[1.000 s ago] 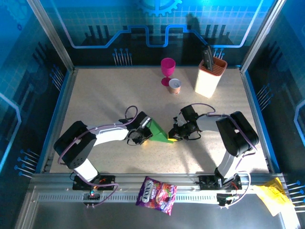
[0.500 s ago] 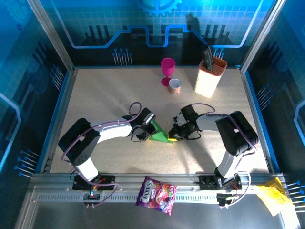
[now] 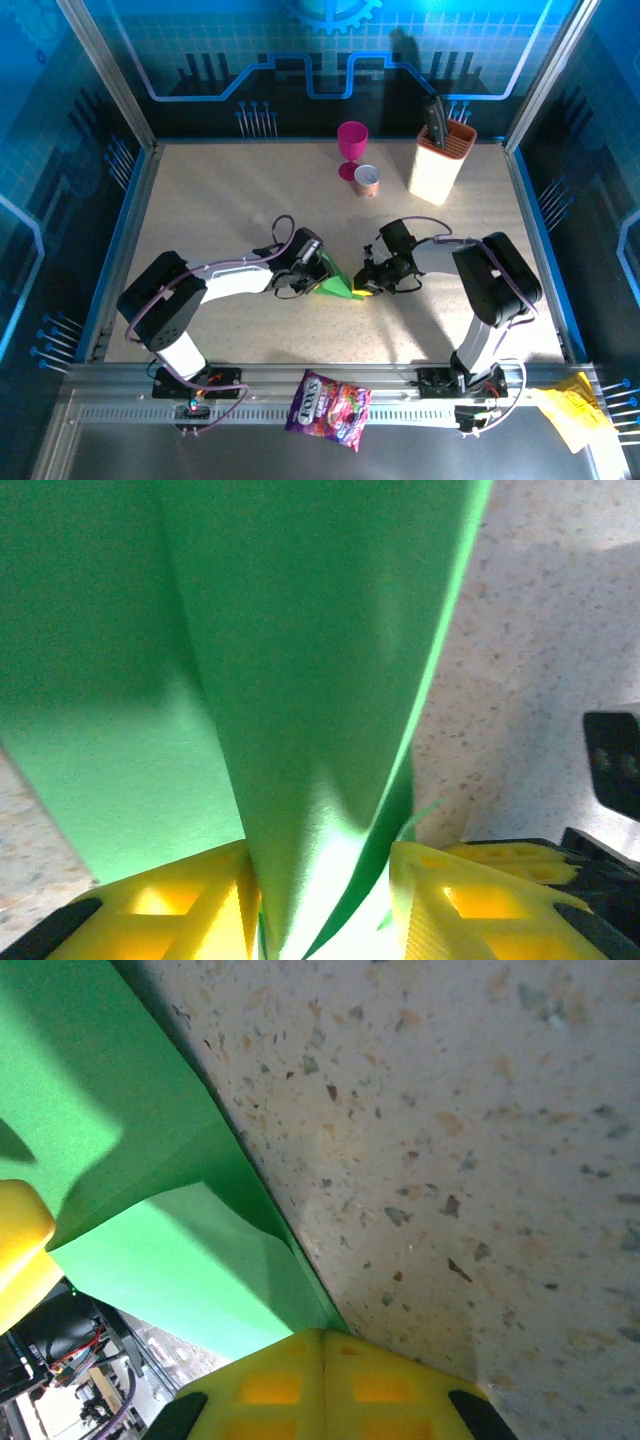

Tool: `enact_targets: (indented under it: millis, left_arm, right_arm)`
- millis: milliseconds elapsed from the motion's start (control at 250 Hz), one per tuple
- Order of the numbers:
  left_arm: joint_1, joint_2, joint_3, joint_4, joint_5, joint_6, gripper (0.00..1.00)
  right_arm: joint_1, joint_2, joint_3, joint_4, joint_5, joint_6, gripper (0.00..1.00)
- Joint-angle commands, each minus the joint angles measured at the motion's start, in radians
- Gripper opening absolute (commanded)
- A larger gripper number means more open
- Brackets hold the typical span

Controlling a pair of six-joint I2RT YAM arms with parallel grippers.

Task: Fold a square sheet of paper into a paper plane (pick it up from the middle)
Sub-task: Fourth fold the wing at the center of the table.

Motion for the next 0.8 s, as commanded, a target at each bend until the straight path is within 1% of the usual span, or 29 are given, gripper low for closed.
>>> enact_targets:
  millis: [0,212,411,799]
  left_arm:
    - [-0.002,0.013,-0.013,0.093,0.038,0.015,0.4]
    - [-0.002,0.027,-0.015,0.138,0.059,0.029,0.41]
    - [-0.001,0.003,-0.036,0.097,0.038,0.045,0.47]
    - [-0.001,-0.067,-0.096,0.053,0.0,0.084,0.47]
  right_arm:
    - [0.017,0.11,-0.046,-0.03,0.163,-0.015,0.0]
    - [0.017,0.108,-0.052,-0.026,0.168,-0.01,0.0]
    - [0.017,0.111,-0.048,-0.027,0.173,-0.009,0.0]
    - [0.019,0.113,-0.059,-0.023,0.177,-0.008,0.0]
